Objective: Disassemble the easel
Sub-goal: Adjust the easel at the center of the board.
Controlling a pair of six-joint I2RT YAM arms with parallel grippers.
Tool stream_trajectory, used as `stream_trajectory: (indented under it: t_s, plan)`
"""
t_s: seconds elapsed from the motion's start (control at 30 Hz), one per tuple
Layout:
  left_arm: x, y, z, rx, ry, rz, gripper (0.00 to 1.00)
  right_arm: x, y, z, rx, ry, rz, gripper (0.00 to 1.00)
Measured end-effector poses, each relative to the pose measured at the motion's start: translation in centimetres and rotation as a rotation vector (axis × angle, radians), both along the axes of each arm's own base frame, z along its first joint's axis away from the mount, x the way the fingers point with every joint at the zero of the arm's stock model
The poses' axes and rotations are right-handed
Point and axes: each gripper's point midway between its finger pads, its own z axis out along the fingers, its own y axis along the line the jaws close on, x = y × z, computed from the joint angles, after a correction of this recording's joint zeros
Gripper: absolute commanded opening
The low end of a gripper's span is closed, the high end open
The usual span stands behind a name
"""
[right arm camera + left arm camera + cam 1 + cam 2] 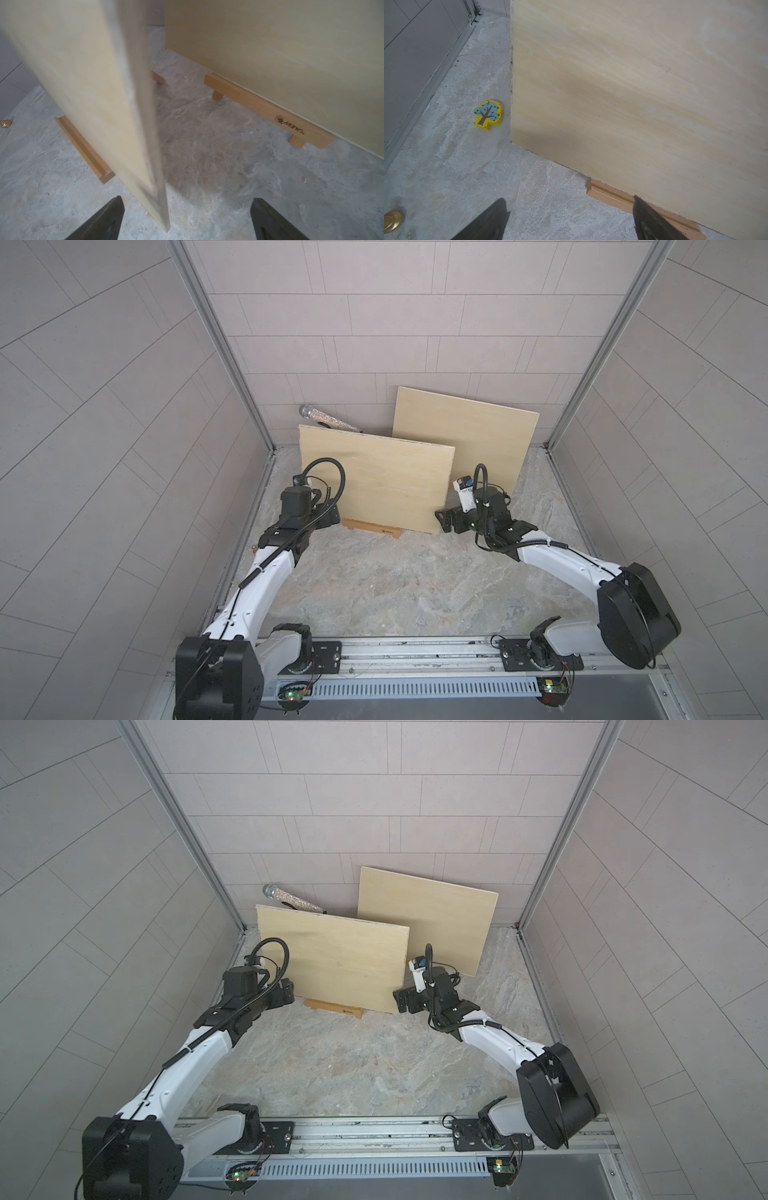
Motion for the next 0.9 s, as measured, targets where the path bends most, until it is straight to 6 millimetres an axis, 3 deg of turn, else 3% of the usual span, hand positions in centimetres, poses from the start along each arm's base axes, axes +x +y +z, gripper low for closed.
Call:
stream_trajectory:
  t_s: [0.5,0.77,0.9]
  plan:
    - [-0.6,-1.0,2.5,-0.036,-0.008,-0.047,1.0,4.3,-1.9,1.0,0.022,-0.029,-0.064,1.0]
    - [-0.8,-1.5,3.1,-0.037,0.021,-0.085,1.0,6.7,-1.5,1.4,0.018,-0.031,-0.064,1.0]
    - [-0.4,-1.2,4.7,-0.027,0.008,-0.089,1.0,7.2,-1.6,2.0,0.015,-0.012,-0.071,1.0]
